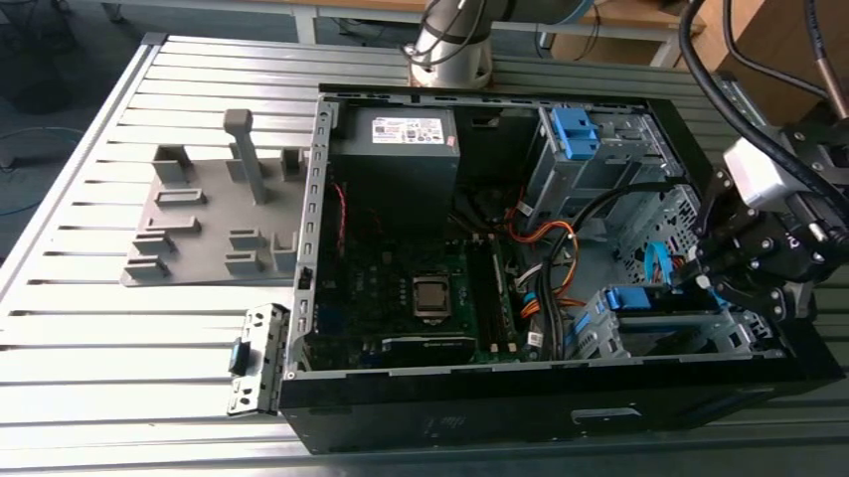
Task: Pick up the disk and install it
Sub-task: 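Insert the second disk wire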
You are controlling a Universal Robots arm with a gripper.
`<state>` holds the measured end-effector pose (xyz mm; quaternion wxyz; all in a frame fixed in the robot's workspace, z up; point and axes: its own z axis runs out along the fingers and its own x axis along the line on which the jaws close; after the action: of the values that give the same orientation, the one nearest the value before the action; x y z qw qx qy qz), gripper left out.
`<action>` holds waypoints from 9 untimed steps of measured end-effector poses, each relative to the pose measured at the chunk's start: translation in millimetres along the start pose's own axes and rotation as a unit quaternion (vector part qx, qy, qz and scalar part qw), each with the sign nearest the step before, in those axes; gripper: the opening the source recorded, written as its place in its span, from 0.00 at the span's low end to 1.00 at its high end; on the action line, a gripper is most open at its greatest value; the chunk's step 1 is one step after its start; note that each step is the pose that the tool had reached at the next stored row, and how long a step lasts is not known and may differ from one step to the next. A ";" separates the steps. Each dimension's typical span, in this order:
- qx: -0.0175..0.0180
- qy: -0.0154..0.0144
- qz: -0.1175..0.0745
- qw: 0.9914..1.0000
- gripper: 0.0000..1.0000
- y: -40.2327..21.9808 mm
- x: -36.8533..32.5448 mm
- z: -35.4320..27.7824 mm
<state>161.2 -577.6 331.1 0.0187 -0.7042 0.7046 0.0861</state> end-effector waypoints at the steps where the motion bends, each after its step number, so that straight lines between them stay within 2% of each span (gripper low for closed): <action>1: -0.001 0.000 0.000 1.000 0.11 -0.2 0.3 0.8; 4: -0.003 -0.001 0.000 1.000 0.11 -1.2 2.0 3.5; 9: -0.003 0.000 0.001 1.000 0.11 -4.8 2.7 3.0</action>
<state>165.7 -579.8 327.3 0.0162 -0.7038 0.7046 0.0885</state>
